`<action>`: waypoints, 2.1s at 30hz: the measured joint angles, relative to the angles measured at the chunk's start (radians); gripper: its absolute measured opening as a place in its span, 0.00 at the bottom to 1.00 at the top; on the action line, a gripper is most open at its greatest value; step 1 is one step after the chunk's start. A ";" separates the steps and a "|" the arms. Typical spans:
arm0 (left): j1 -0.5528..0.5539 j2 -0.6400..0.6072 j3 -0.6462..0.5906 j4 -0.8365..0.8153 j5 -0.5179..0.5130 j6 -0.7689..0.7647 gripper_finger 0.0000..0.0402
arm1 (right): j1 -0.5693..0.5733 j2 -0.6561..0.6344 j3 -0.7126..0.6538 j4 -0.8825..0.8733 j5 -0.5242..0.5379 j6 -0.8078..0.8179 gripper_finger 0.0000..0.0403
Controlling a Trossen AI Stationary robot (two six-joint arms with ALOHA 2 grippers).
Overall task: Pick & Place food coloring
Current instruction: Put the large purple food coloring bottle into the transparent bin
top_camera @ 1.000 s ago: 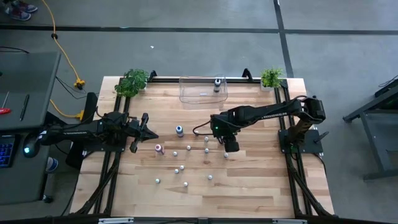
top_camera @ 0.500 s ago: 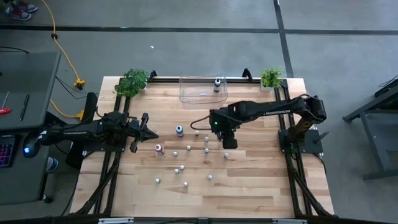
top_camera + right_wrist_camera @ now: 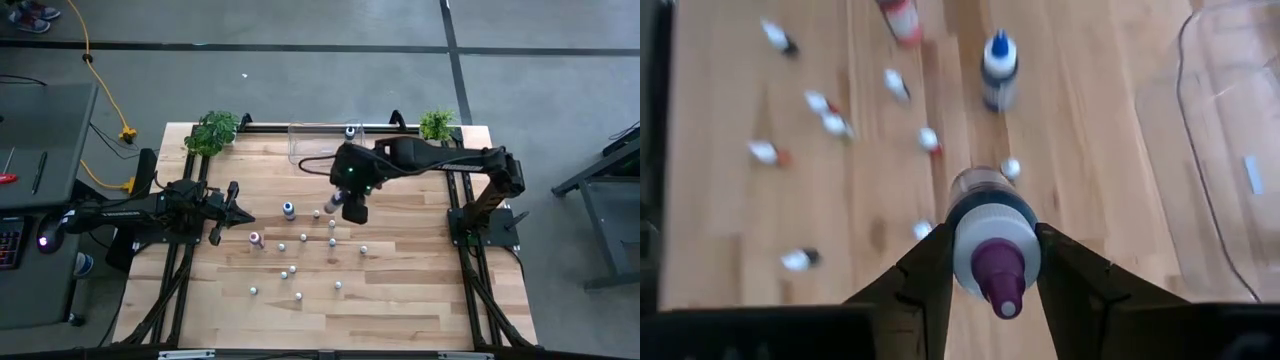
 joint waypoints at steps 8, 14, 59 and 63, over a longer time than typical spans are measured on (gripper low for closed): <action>0.000 0.000 0.000 0.000 0.000 0.000 0.01 | -0.016 0.000 0.020 0.017 0.031 0.204 0.29; 0.000 0.000 0.000 0.000 0.000 0.000 0.01 | -0.036 0.000 0.020 0.031 0.134 0.262 0.29; 0.000 0.000 0.000 0.000 0.000 0.000 0.01 | -0.476 0.384 0.158 0.144 0.044 0.392 0.30; 0.000 0.000 0.000 0.000 -0.003 0.000 0.01 | -0.487 0.384 0.110 0.194 0.067 0.424 0.30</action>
